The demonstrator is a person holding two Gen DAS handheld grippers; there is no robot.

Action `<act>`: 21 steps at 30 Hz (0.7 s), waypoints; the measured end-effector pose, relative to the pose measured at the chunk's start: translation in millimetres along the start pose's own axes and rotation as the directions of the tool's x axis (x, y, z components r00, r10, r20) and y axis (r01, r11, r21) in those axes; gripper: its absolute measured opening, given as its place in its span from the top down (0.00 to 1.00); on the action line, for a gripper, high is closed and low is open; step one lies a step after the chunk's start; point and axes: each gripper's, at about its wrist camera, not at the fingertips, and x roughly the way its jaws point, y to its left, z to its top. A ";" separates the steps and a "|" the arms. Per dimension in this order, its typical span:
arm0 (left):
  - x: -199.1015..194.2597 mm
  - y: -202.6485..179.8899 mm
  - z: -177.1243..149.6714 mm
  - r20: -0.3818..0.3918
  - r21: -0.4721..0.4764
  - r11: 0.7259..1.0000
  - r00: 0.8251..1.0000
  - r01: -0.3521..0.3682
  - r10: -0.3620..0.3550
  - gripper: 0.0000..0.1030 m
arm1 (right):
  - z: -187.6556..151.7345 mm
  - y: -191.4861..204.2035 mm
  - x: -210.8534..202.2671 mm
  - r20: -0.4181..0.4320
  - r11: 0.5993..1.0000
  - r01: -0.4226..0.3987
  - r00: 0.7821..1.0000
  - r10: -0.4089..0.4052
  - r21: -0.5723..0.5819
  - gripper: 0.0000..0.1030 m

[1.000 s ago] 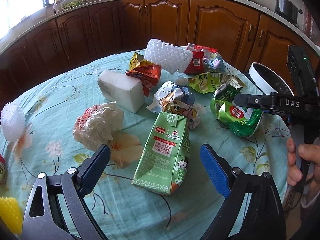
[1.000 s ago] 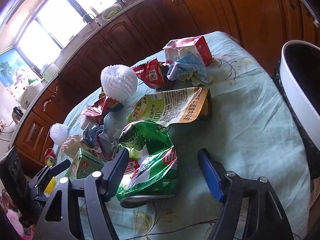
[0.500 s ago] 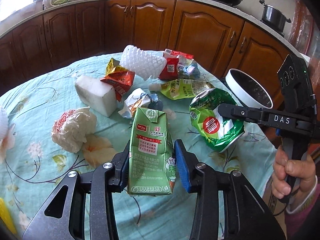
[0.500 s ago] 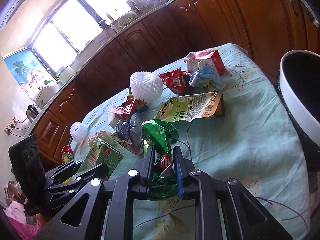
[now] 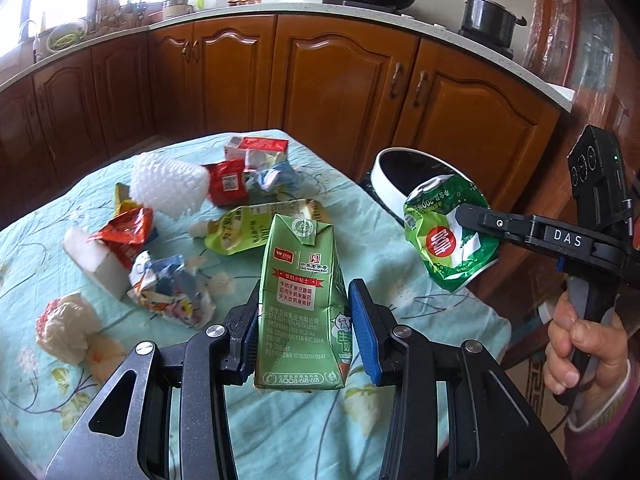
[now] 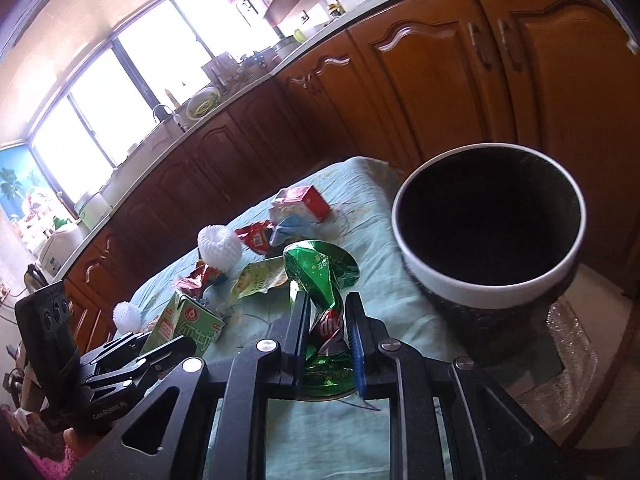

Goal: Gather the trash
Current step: 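Carry the can and carton with both tools over the trash bin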

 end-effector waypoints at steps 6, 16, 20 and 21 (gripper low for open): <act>21.2 -34.7 24.4 0.005 0.057 0.997 0.999 0.049 -0.050 0.63 | 13.7 -31.9 -22.5 0.057 0.996 0.082 0.995 -0.083 0.024 0.82; 63.6 -83.5 74.6 -0.005 0.128 0.985 0.993 0.115 -0.116 0.63 | 49.7 -72.1 -33.8 0.132 0.969 0.244 0.961 -0.245 0.020 0.83; 84.0 -101.7 97.6 -0.023 0.150 0.979 0.990 0.140 -0.138 0.62 | 64.1 -87.5 -24.1 0.122 0.961 0.276 0.953 -0.276 0.018 0.82; 90.5 -106.1 103.1 -0.032 0.153 0.977 0.989 0.146 -0.143 0.62 | 66.3 -91.2 -21.8 0.118 0.959 0.282 0.952 -0.282 0.017 0.82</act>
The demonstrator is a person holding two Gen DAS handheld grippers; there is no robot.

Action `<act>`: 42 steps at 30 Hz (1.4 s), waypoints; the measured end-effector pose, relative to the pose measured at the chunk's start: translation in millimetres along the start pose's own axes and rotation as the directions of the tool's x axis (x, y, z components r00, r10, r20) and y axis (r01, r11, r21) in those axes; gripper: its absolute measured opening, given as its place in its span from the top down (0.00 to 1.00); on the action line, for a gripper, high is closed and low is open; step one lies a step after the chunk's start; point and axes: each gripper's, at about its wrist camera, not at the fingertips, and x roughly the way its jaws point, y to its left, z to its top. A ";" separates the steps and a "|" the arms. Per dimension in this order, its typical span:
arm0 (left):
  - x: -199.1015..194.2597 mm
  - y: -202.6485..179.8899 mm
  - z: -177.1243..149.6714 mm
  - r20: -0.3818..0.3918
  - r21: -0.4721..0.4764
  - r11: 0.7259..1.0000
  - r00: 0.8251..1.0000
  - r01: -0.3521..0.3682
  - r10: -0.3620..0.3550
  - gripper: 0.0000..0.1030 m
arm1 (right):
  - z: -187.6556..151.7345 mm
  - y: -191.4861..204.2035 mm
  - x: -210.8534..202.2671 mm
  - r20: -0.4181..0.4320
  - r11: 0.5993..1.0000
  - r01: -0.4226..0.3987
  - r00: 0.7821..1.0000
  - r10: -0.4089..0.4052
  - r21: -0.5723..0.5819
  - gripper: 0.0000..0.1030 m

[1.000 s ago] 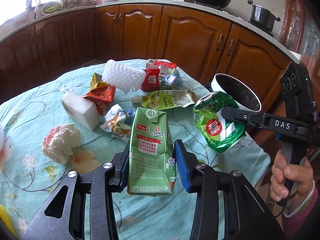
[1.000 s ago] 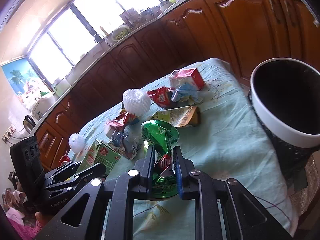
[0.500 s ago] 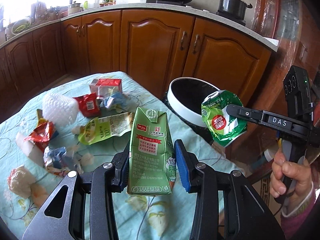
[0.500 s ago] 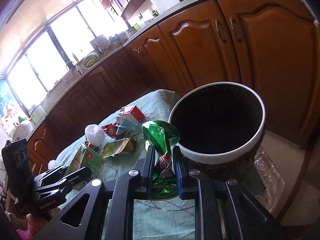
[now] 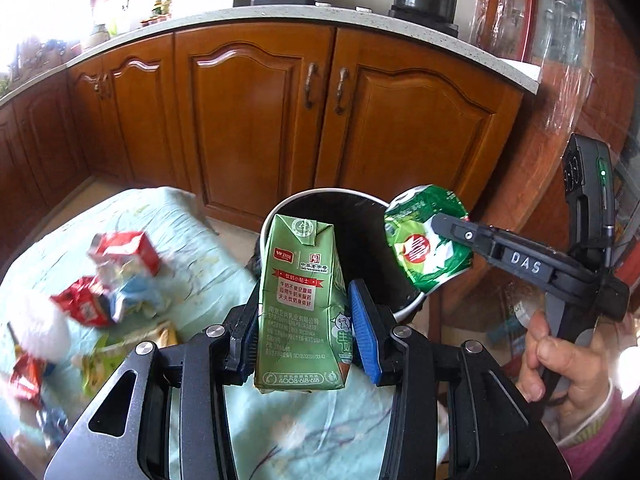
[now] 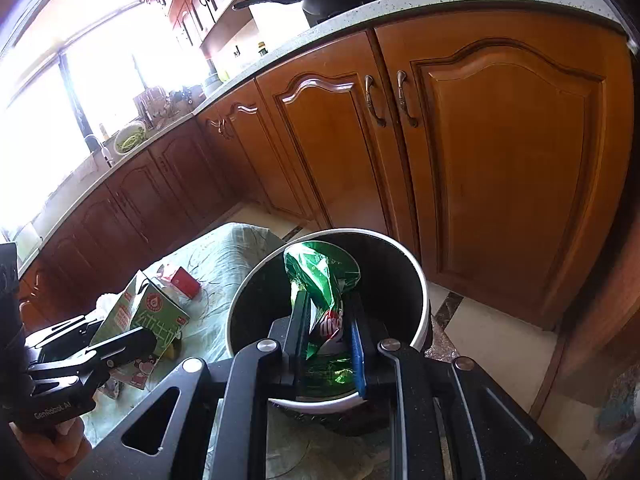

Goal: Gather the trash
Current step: 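Carry the can and carton with both tools over the trash bin, then open both tools to drop the can and carton into the bin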

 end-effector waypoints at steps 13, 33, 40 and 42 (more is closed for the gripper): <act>85.7 -20.0 36.3 -0.134 0.006 1.000 0.991 0.016 -0.016 0.62 | 4.3 -14.6 42.1 -0.101 0.997 0.065 0.993 -0.068 -0.039 0.82; 74.2 -13.9 21.8 -0.100 -0.010 1.000 0.995 0.010 -0.011 0.31 | 2.0 -17.6 34.6 -0.071 0.999 0.044 0.997 -0.042 0.018 0.45; 25.2 9.3 -13.3 -0.022 -0.111 0.994 1.000 -0.001 -0.001 0.30 | -15.2 1.8 7.4 -0.001 0.998 -0.030 1.000 0.030 0.060 0.23; 10.8 18.9 -27.2 -0.008 -0.145 0.989 1.000 -0.014 0.013 0.30 | -22.2 9.9 0.4 0.015 0.996 -0.056 0.998 0.055 0.070 0.20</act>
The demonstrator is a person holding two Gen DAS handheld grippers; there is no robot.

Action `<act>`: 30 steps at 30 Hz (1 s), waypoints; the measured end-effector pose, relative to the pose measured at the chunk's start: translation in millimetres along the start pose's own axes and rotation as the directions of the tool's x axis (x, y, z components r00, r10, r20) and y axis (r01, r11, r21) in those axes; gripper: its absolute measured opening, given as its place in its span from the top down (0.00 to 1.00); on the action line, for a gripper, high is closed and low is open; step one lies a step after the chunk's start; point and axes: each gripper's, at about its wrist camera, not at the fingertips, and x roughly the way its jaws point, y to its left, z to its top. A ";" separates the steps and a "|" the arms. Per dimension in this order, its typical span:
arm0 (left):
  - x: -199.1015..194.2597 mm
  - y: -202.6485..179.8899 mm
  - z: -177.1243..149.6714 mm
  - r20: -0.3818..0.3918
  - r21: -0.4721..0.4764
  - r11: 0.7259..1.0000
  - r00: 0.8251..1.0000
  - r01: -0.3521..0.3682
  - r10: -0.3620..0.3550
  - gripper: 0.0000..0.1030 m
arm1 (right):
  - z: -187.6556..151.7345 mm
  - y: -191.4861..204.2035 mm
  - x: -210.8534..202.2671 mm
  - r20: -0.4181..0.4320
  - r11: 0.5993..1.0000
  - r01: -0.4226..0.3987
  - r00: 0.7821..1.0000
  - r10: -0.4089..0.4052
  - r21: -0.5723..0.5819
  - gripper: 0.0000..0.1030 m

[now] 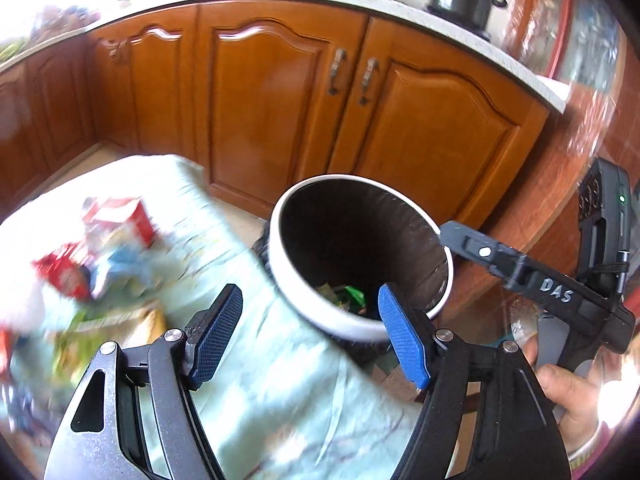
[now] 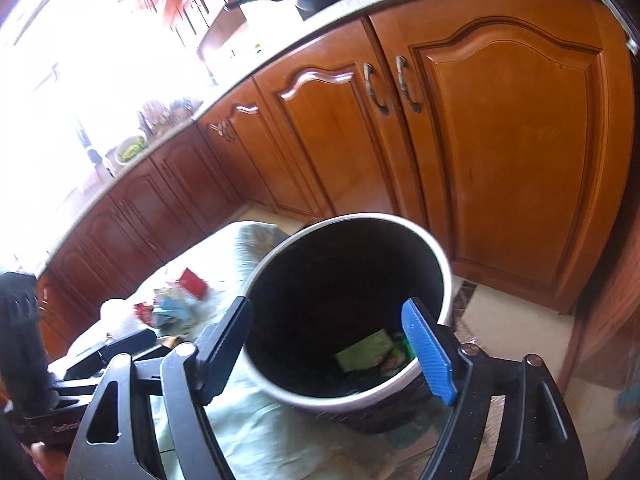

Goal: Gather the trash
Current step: 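Open both tools to drop the can and carton into the bin, then move both open tools back over the table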

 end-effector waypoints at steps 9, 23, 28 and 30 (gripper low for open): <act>-61.7 54.4 -44.3 0.053 -0.116 0.991 0.995 -0.073 0.080 0.30 | -30.1 51.1 -6.6 -0.019 0.993 -0.115 0.993 0.115 -0.009 0.16; -140.9 126.3 -102.1 0.110 -0.238 0.950 0.966 -0.203 0.234 0.30 | -82.7 137.7 1.9 -0.127 0.961 -0.247 0.964 0.232 -0.126 0.07; -162.3 145.0 -116.4 0.130 -0.269 0.929 0.946 -0.255 0.297 0.29 | -95.8 167.8 6.9 -0.156 0.942 -0.287 0.953 0.262 -0.172 0.07; -168.0 151.6 -120.9 0.131 -0.279 0.922 0.941 -0.267 0.312 0.29 | -100.0 178.0 8.4 -0.168 0.935 -0.298 0.949 0.268 -0.190 0.07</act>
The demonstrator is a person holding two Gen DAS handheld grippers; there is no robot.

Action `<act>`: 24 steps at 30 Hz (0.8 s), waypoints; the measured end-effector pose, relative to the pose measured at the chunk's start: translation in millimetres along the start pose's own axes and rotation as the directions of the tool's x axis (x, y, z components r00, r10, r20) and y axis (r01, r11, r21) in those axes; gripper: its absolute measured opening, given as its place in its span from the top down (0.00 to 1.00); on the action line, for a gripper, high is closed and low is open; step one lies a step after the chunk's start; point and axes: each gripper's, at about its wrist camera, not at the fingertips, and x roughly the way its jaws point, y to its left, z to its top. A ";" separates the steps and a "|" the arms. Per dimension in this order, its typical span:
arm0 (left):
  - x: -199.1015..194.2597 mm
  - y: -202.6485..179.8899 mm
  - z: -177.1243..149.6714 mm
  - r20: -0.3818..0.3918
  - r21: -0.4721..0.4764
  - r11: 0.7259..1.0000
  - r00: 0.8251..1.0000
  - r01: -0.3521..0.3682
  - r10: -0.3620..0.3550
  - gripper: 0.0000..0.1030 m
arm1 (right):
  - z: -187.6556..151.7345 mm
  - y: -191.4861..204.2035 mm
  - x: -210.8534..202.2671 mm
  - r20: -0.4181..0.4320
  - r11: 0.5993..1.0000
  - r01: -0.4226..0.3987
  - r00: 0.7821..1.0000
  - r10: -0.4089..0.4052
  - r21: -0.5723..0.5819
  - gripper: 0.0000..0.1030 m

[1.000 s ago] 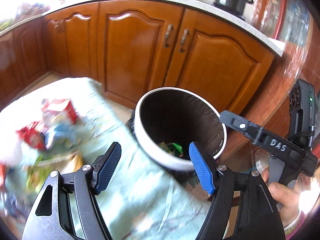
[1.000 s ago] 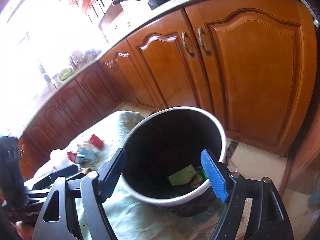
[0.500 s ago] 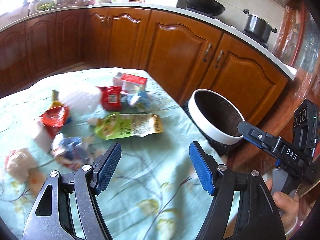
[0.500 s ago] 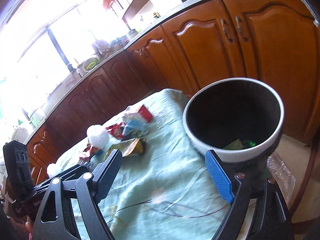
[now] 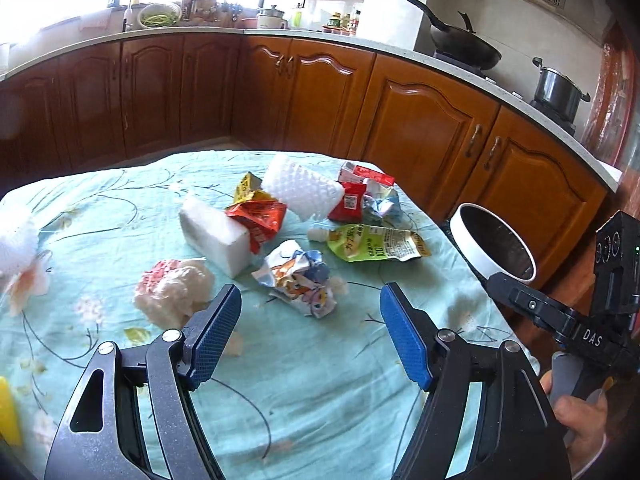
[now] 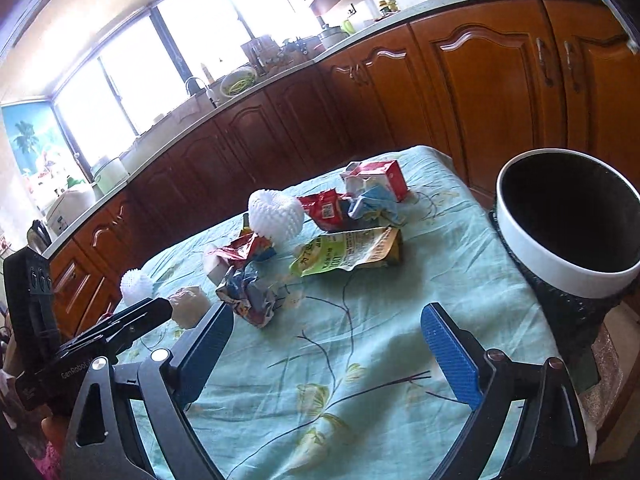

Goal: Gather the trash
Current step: 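Move both open tools back over the table, then grasp the crumpled white-red paper with the left tool while the right tool grasps the foil wrapper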

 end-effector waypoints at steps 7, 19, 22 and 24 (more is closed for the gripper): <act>-7.1 29.1 -3.5 0.003 -0.032 0.999 0.999 -0.044 0.044 0.28 | -4.6 29.2 23.1 -0.046 0.997 -0.037 0.998 0.035 -0.062 0.07; 14.3 76.7 0.3 -0.079 -0.068 0.986 0.986 -0.155 0.149 0.28 | -6.3 61.4 72.0 -0.145 0.984 -0.105 0.986 0.084 -0.145 0.07; 23.7 82.9 0.3 -0.099 -0.063 0.985 0.983 -0.161 0.155 0.28 | -5.6 66.2 86.9 -0.174 0.982 -0.103 0.982 0.075 -0.159 0.08; 30.5 83.9 -0.7 -0.107 -0.051 0.984 0.980 -0.171 0.165 0.28 | -5.5 69.5 95.9 -0.187 0.980 -0.099 0.980 0.066 -0.173 0.10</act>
